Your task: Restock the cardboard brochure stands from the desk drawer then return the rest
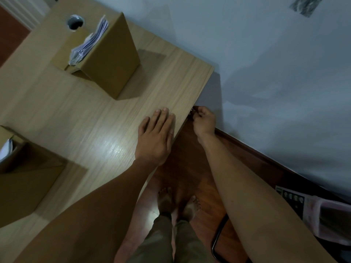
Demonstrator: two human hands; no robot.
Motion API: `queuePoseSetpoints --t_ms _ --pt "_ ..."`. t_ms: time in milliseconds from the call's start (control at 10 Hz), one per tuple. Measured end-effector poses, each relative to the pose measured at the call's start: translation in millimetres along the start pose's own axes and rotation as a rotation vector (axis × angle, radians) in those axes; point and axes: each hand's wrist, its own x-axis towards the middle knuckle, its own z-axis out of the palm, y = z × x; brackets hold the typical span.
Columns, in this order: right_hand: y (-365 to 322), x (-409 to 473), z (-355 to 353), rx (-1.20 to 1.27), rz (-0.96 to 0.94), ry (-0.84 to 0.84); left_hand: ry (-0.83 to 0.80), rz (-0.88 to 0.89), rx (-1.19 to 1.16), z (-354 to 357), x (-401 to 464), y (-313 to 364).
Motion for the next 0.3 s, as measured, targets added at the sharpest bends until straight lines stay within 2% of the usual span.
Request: queuePoseSetpoints --t_ms 100,200,300 --pt "-4.5 -2.2 -2.4 -0.022 0.008 -0.026 0.007 0.001 -0.017 -1.8 0.2 -0.7" --pt "-12.5 -9.9 -2.8 -0.157 -0.010 0.021 0.000 -0.004 -0.047 -5.0 -1.4 -0.1" --pt "-25.9 -32.9 -3.2 -0.263 -0.167 0.114 -0.056 -0.038 -0.196 -19.7 -1.4 0.0"
